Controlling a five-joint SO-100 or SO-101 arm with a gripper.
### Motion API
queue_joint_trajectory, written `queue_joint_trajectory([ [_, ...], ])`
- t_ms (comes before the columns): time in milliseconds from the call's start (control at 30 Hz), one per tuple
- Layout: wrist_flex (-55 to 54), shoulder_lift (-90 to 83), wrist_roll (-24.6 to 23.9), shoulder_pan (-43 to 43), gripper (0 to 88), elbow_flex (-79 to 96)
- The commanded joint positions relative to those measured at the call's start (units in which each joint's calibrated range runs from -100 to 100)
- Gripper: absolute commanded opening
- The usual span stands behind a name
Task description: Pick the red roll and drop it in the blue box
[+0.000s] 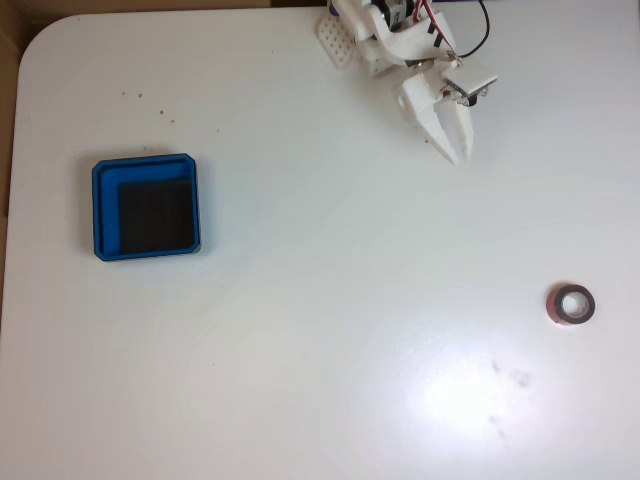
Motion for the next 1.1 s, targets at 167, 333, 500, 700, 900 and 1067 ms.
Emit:
queue_joint_trajectory([
  [167, -4.6, -0.7, -0.1, -0.5, 0.7, -0.5],
  [333, -8.8, -0.5, -0.1, -0.5, 0.7, 0.0],
  [500, -8.8, -0.4, -0.1, -1.4, 0.7, -0.1],
  [700, -8.8, 0.1, -0.1, -3.1, 0.7, -0.5],
  [900, -9.2, 5.7, -0.1, -3.6, 0.7, -2.5],
  [1067, -9.2, 10.2, -0.1, -4.5, 0.7, -7.6],
])
